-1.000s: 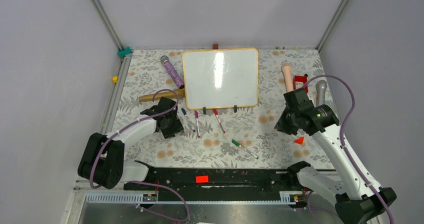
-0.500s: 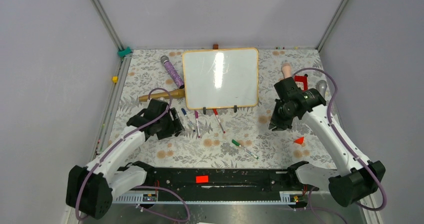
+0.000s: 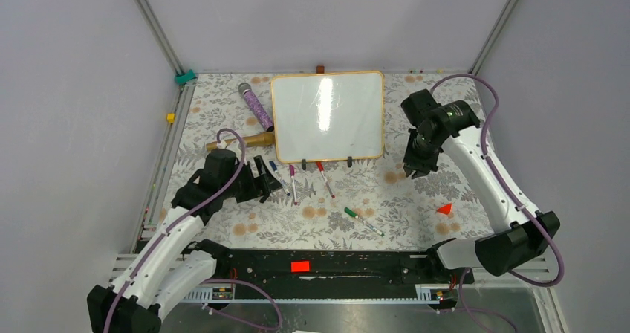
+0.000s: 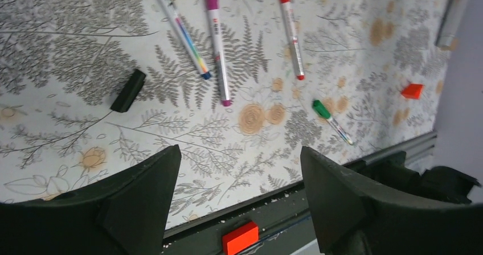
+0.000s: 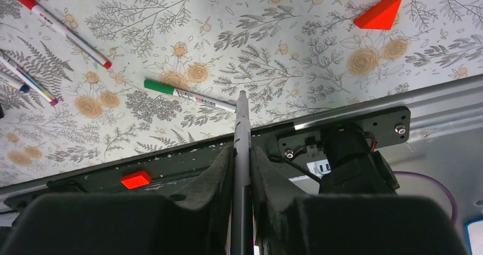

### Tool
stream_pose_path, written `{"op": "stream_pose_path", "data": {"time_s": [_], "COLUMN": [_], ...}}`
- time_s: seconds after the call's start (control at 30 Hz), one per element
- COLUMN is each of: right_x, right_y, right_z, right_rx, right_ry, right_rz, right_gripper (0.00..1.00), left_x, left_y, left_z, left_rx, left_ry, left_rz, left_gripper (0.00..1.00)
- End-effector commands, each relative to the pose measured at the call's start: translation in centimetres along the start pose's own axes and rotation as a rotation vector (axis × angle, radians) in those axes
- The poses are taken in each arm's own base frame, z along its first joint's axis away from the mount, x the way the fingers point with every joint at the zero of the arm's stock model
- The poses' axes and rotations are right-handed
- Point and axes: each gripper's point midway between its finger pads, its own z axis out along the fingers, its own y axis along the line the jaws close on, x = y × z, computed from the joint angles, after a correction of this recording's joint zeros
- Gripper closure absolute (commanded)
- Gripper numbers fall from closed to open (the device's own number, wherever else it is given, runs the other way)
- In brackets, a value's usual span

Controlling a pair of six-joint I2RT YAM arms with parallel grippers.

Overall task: Write a sentence on the whiteboard
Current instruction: Adjust the whiteboard at the center of the board.

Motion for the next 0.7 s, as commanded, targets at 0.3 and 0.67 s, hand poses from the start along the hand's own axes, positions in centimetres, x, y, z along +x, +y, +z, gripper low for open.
{"op": "stream_pose_path", "data": {"time_s": [0.3,0.67], "right_x": [-4.8,-7.0], "right_y": [3.5,6.2], "right_z": [-3.7,-6.4], "right_rx": [-0.351,-0.457], "right_ry": [-0.409,-0.495], "right_rz": [0.012,-0.059], "right_gripper": [1.0,1.0], "left_x": [-6.7,-10.9], "left_y": [-4.8,-9.0], "left_z": [-1.4,-1.5], "left_rx": [0.146,0.421], "left_ry": [-0.242,-0.057], "left_rz": [0.163,0.176], "left_gripper": [0.01,0.02]}}
